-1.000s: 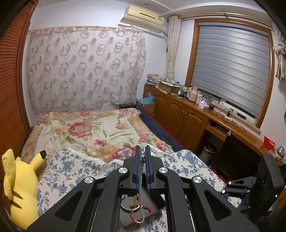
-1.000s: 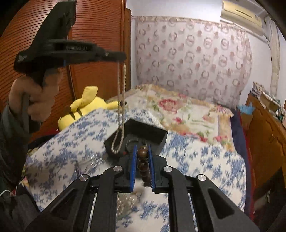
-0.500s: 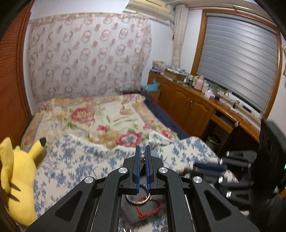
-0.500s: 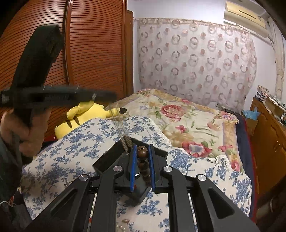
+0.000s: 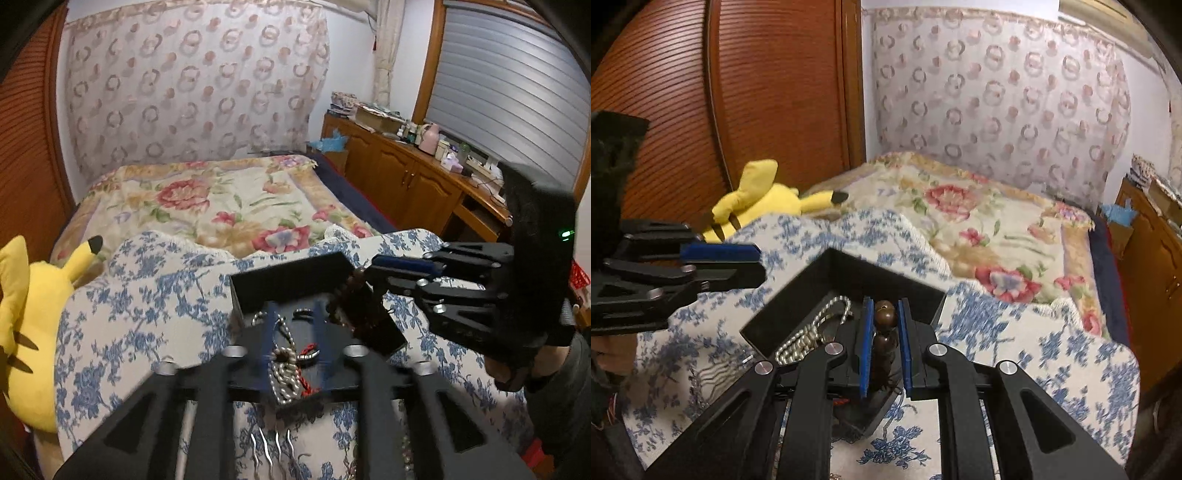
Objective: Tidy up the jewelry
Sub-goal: 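Lower the pearl necklace into the box with the left tool while the right carries the beads over, then open the right tool to drop the brown beads into the box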
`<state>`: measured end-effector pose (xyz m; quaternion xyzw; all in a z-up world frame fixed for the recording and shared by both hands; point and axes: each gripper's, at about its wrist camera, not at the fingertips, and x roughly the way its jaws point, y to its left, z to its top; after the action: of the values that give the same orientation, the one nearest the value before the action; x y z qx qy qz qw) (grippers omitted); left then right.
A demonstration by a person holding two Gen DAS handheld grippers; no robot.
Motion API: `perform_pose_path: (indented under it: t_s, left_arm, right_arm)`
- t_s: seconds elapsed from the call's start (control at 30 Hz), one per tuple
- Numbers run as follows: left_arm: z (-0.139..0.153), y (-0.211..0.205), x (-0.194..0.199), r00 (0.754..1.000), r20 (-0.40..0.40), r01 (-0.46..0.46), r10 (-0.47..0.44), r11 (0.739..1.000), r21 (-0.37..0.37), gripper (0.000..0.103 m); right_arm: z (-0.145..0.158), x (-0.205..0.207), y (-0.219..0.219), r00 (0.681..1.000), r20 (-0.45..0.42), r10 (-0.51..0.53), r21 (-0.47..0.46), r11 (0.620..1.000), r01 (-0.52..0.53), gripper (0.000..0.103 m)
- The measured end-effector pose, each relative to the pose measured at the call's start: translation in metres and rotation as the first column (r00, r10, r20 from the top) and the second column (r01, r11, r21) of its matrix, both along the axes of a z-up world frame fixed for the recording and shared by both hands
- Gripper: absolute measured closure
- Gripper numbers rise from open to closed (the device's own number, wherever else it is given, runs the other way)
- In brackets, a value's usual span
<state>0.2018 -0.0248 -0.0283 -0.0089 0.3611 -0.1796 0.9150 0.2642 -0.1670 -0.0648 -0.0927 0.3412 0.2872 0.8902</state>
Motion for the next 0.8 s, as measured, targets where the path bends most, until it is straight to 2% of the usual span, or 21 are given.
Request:
perform_pose_path:
  t_s: [0.1,0.3,0.4,0.43,0.57,0.63,0.8]
  left_arm:
    - [-0.003,0.002,-0.004,1.000,-0.008,-0.007,0.007,1.000,0.008,0.073]
    - [-0.007,0.004,-0.018,1.000,0.002,-0.022,0.022,0.999,0.036,0.061]
    - [-0.009,0.007,-0.024,1.000,0.000,-0.029,0.029,0.999,0.042,0.058]
    - [-0.010,0.008,-0.027,0.999,-0.001,-0.033,0.033,0.998,0.044,0.052]
    - [-0.014,0.015,-0.038,0.999,-0.003,-0.048,0.049,0.997,0.056,0.042]
    - [-0.019,0.020,-0.046,0.999,-0.011,-0.053,0.053,0.997,0.064,0.033]
    - [-0.043,0.033,-0.064,0.996,-0.055,-0.067,0.072,0.994,0.081,0.027]
  right_arm:
    - [-0.005,-0.001,0.003,1.000,-0.004,-0.005,-0.009,1.000,0.005,0.088]
    - [-0.001,-0.013,0.001,1.000,0.011,-0.009,-0.001,1.000,0.009,0.071]
    - [-0.001,-0.025,-0.004,1.000,0.017,-0.012,0.003,1.000,0.012,0.070]
    - [-0.001,-0.031,-0.006,1.000,0.015,-0.014,0.007,1.000,0.014,0.070]
    - [-0.009,-0.058,-0.012,1.000,-0.005,-0.014,0.005,1.000,0.014,0.070]
    - [-0.016,-0.072,-0.016,1.000,-0.024,-0.010,0.001,1.000,0.010,0.068]
    - [-0.038,-0.105,-0.019,0.997,-0.077,0.002,-0.024,1.000,-0.004,0.067]
